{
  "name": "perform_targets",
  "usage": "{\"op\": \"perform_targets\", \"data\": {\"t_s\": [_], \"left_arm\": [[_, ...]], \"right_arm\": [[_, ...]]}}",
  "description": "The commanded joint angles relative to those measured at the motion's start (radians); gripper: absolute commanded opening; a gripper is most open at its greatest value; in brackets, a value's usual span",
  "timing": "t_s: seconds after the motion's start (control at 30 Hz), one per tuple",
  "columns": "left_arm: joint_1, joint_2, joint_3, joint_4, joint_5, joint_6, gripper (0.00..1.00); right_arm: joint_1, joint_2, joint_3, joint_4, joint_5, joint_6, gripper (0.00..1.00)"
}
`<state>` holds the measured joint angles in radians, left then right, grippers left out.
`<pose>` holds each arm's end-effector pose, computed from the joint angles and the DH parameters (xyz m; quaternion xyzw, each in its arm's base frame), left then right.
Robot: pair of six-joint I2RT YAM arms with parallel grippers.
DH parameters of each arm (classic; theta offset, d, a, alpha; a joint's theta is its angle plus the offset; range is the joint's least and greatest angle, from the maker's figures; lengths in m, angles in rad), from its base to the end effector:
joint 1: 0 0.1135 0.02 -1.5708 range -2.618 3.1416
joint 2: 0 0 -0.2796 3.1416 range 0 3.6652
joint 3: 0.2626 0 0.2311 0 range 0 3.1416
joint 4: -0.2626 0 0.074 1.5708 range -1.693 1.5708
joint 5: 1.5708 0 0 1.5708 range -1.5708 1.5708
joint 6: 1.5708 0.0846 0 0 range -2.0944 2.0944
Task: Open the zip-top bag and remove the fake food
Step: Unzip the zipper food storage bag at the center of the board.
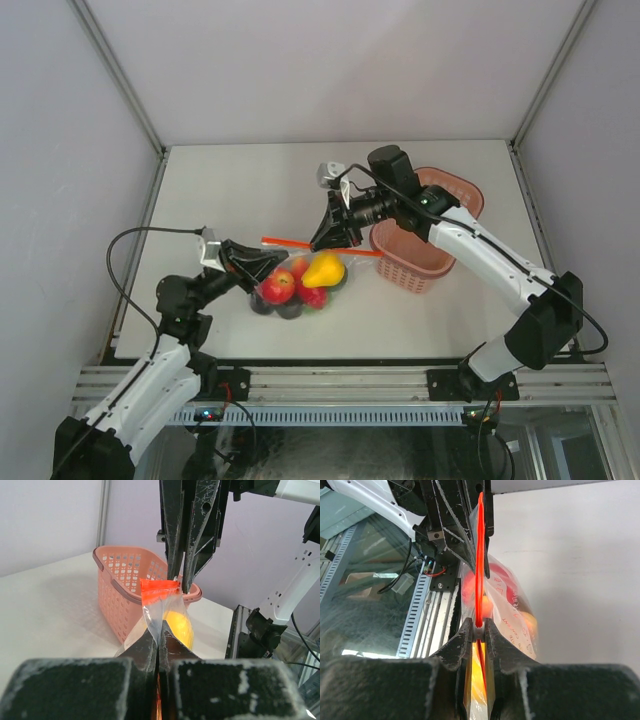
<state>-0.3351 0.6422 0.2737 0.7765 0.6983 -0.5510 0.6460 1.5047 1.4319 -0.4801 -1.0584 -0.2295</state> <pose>0.1269 -0.1018 0.3116 0.2286 0.5439 -0.5064 0.6289 0.2165 0.2556 0.3754 -0.5423 0.5785 0.5183 0.3204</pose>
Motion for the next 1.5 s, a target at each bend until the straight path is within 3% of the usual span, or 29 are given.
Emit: {"op": "perform_targets", "data": {"t_s": [0.0, 1.47], "left_arm": [[0.020, -0.017, -0.025, 0.041, -0.032, -0.022, 0.00], [0.091, -0.051, -0.064, 0.041, -0.034, -0.065, 0.00]], "right_arm": [[-0.020, -0.062, 0.007, 0.007, -0.041, -0.026, 0.00], [-0.107, -0.087, 0.010, -0.045, -0.087, -0.076, 0.00]]}}
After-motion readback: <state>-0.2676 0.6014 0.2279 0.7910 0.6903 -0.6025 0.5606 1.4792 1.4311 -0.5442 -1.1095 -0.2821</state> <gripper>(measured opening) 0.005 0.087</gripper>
